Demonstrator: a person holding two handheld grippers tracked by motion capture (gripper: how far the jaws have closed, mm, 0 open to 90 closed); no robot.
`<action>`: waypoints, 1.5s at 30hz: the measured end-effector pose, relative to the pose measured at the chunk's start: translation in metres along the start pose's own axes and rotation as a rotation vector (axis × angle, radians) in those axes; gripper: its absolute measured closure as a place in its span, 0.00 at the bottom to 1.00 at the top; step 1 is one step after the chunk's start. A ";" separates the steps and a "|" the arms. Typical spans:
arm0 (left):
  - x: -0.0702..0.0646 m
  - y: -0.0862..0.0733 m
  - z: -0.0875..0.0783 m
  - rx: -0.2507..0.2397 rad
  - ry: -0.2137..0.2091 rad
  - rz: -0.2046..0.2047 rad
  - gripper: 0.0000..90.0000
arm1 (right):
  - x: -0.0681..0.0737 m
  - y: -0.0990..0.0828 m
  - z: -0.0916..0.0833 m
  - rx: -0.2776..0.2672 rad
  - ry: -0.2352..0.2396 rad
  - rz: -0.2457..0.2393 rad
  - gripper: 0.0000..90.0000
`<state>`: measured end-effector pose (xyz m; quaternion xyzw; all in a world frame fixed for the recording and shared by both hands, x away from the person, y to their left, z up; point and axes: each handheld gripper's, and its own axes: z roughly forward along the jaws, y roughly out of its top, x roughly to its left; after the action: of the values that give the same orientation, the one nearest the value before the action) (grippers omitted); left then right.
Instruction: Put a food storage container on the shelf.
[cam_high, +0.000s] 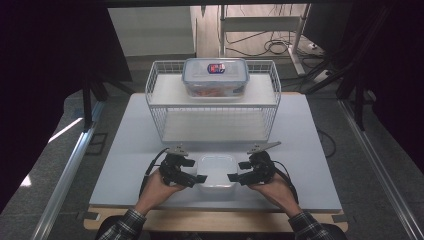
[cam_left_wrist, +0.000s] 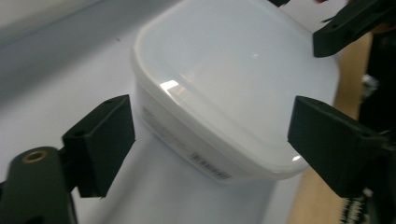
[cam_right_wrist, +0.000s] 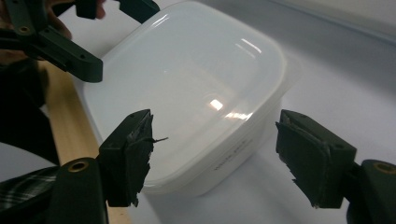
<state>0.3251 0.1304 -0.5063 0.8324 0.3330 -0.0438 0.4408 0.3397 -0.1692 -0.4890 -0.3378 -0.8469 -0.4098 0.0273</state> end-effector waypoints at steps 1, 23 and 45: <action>0.000 0.000 0.001 0.006 -0.017 -0.005 0.23 | -0.001 0.000 0.001 0.006 0.022 0.010 0.33; -0.012 -0.004 -0.024 -0.097 0.074 -0.099 0.79 | 0.004 -0.004 -0.022 -0.068 0.033 0.217 0.84; -0.020 0.022 -0.052 -0.214 0.118 -0.082 0.89 | 0.020 0.024 -0.043 -0.188 -0.073 0.059 0.89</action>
<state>0.3113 0.1512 -0.4523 0.7676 0.3948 0.0231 0.5044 0.3291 -0.1784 -0.4381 -0.3786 -0.7948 -0.4737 -0.0234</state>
